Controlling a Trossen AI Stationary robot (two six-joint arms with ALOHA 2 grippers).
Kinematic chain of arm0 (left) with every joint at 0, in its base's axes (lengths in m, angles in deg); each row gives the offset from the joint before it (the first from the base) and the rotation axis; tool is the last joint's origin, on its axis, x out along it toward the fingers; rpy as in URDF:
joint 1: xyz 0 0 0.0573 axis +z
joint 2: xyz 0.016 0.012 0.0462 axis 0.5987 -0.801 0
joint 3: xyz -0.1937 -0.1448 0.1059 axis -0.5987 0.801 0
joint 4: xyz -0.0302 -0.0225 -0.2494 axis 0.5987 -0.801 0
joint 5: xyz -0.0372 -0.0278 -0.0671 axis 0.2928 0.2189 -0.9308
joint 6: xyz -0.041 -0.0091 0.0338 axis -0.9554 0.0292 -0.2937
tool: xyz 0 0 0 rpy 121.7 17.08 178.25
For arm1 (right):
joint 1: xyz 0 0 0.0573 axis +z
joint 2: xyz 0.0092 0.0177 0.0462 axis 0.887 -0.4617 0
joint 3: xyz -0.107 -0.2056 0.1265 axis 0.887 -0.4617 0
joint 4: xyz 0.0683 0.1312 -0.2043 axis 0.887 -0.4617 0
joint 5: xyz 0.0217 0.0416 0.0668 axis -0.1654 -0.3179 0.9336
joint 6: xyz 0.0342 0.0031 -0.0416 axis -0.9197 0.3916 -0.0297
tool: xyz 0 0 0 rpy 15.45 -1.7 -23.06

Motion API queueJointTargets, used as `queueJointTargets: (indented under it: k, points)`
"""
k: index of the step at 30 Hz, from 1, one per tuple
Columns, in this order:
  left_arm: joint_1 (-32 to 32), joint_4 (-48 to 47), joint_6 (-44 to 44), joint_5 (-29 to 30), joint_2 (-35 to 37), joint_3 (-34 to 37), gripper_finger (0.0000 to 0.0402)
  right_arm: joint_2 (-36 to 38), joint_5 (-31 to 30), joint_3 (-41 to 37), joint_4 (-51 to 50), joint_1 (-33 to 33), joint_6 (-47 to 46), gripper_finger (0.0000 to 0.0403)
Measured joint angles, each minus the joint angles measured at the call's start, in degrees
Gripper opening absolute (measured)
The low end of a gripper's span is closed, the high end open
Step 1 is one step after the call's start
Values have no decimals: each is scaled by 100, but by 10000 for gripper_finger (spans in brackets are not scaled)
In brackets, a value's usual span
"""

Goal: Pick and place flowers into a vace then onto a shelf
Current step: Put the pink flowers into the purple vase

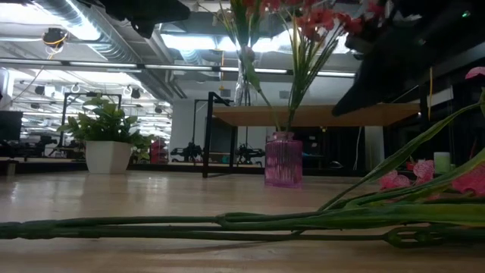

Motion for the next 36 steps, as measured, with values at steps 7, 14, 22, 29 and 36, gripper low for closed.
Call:
queueJointTargets:
  k: [7, 14, 22, 29, 36]
  points:
    - [0, -16, 2, 4, 0, 2, 1, 546, -98, 0, -316, 433, -123, 67]
    - [-22, -526, -80, -149, -24, 0, 1, 1023, -387, 0, -296, 904, -239, 67]
    - [-305, -784, -591, -348, -905, -269, 1, 906, -998, 0, 34, 1779, -245, 33]
    - [-512, -1609, -1400, -684, -1622, -1015, 1, 691, -1699, 0, 723, 2473, -214, 12]
    - [-780, -2512, -2214, -834, -2460, -1781, 1, 120, -1725, 0, 1265, 2624, -213, 3]
